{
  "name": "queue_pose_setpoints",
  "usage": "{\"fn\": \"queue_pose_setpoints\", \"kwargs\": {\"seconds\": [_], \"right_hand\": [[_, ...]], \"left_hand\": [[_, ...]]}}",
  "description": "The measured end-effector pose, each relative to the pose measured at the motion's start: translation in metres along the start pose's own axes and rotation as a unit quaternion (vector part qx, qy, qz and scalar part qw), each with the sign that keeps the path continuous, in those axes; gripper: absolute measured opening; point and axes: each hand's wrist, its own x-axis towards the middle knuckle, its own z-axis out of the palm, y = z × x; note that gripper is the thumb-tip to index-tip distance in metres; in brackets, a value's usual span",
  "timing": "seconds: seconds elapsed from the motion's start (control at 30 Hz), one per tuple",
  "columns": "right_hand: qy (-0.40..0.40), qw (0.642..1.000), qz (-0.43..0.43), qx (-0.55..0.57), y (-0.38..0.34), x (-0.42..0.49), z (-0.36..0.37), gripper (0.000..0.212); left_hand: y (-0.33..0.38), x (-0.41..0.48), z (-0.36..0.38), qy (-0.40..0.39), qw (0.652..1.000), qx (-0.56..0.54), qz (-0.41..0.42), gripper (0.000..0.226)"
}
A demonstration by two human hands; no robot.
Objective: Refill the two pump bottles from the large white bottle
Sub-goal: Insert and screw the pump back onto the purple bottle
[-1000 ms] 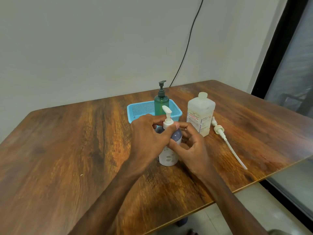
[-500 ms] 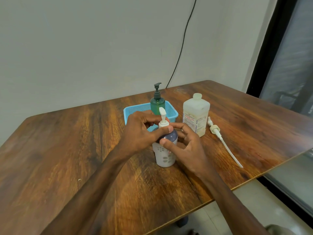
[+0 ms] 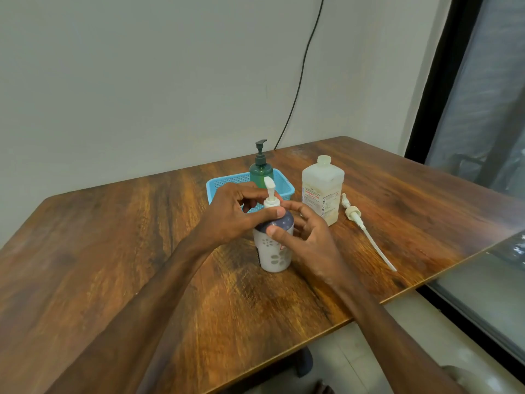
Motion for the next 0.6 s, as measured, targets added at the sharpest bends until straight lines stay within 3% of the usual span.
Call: {"fn": "queue_pose_setpoints", "kwargs": {"seconds": [0.17,0.3,0.47,0.6], "right_hand": [[0.0,0.997,0.002,-0.075,-0.001,-0.005,0.002,0.061],[-0.017,0.984,0.019,-0.178,-0.005,-0.01,0.003,0.079],[0.004,0.959,-0.014,-0.282,-0.024,0.007,0.008,0.077],[0.012,0.945,-0.062,-0.322,-0.052,0.039,0.02,0.082]], "left_hand": [[0.01,-0.011,0.002,0.033,0.999,0.011,0.006,0.024],[0.0,-0.025,-0.008,0.033,0.998,0.026,-0.037,0.031],[-0.036,-0.032,-0.028,0.179,0.979,-0.01,-0.095,0.039],[-0.065,-0.037,-0.018,0.141,0.975,-0.034,-0.166,0.065]]}}
